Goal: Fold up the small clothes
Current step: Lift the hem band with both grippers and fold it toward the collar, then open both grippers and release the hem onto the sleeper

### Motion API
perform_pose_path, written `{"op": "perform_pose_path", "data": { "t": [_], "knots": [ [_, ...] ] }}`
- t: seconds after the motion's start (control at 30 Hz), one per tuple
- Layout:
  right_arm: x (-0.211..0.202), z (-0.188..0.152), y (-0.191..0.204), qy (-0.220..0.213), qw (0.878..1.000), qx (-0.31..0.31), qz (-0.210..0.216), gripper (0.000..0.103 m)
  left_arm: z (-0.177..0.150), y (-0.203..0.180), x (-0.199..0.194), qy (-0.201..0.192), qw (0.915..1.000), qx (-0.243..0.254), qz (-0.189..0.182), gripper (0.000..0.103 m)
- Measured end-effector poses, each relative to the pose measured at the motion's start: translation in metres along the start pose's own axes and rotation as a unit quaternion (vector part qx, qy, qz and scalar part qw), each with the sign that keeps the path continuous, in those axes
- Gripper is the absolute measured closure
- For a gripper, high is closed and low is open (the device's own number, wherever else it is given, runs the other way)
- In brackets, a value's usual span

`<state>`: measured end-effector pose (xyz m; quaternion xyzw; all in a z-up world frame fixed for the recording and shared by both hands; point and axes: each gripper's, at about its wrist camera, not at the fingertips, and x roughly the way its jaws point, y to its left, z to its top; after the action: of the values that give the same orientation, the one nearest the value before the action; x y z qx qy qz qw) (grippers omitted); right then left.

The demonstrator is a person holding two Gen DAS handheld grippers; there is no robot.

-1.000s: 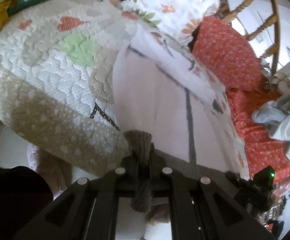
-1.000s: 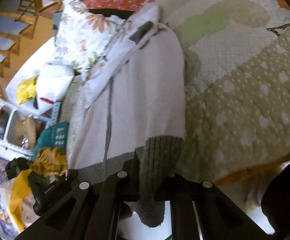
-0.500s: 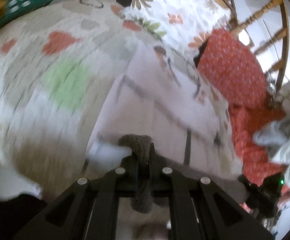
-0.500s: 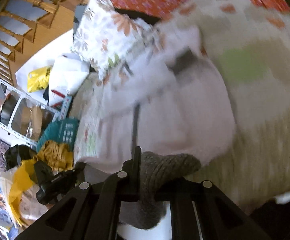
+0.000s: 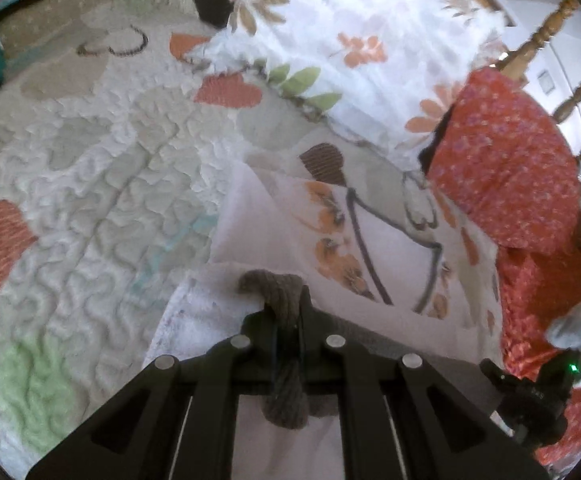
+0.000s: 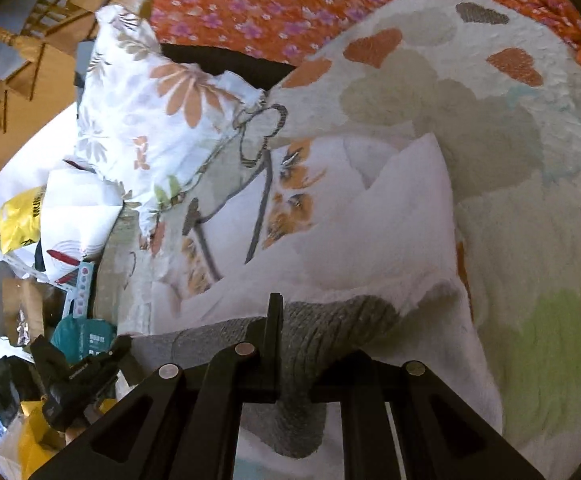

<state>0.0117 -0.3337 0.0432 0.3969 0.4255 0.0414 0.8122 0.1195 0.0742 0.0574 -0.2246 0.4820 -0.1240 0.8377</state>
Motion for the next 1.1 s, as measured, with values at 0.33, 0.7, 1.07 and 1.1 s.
{"op": "perform_pose_path", "data": {
  "t": [0.33, 0.7, 1.07, 1.1],
  "knots": [
    [0.016, 0.057, -0.025, -0.062, 0.996, 0.052, 0.037, 0.041, 0.028, 0.007, -0.004, -0.063, 0.9968, -0.034, 0.036, 0.039],
    [0.024, 0.026, 0.024, -0.027, 0.998, -0.064, 0.005, 0.041, 0.001, 0.009, 0.001, -0.001, 0.9966, 0.026, 0.078, 0.039],
    [0.045, 0.030, -0.001, -0.027, 0.991, -0.071, -0.111, 0.042, 0.016, 0.055, 0.020, 0.011, 0.9852, -0.019, 0.170, 0.034],
    [0.039, 0.031, -0.003, -0.037, 0.990, -0.064, -0.120, 0.041, 0.017, 0.056, 0.016, 0.004, 0.9846, -0.023, 0.173, 0.034]
  ]
}}
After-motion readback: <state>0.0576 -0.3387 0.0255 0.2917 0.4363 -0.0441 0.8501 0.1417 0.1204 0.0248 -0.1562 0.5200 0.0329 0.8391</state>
